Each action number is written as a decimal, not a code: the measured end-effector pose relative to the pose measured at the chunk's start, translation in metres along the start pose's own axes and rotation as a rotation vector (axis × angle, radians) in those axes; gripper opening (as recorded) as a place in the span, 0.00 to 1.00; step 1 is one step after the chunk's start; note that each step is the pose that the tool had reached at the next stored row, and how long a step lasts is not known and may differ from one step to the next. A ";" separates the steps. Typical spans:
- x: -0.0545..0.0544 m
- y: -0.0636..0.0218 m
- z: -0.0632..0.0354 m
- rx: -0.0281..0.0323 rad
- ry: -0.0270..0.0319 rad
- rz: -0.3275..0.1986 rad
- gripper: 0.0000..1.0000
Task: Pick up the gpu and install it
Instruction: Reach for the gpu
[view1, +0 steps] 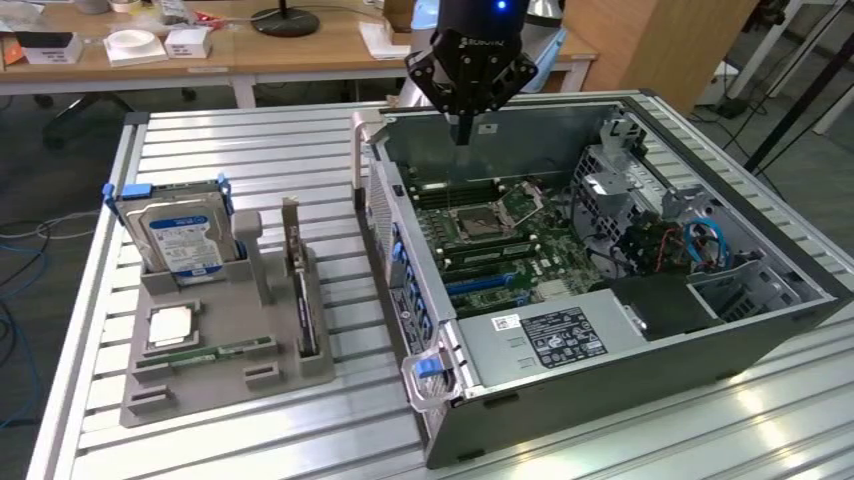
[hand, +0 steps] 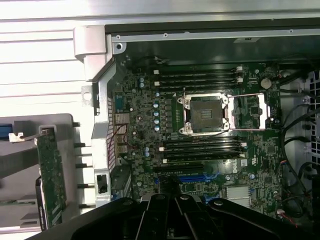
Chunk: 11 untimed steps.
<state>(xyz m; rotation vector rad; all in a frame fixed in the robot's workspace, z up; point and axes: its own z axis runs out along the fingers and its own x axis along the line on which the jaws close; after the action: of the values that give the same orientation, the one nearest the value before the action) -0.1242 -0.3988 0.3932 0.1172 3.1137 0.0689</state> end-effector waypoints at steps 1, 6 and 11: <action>0.000 0.0000 0.0000 0.0001 0.0000 0.000 0.11; 0.004 -0.0002 -0.0001 0.0000 0.0000 0.000 0.11; 0.008 -0.0006 -0.0001 0.0000 -0.0001 0.000 0.11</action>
<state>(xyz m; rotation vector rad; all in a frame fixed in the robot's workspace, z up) -0.1322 -0.3989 0.3931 0.1172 3.1136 0.0689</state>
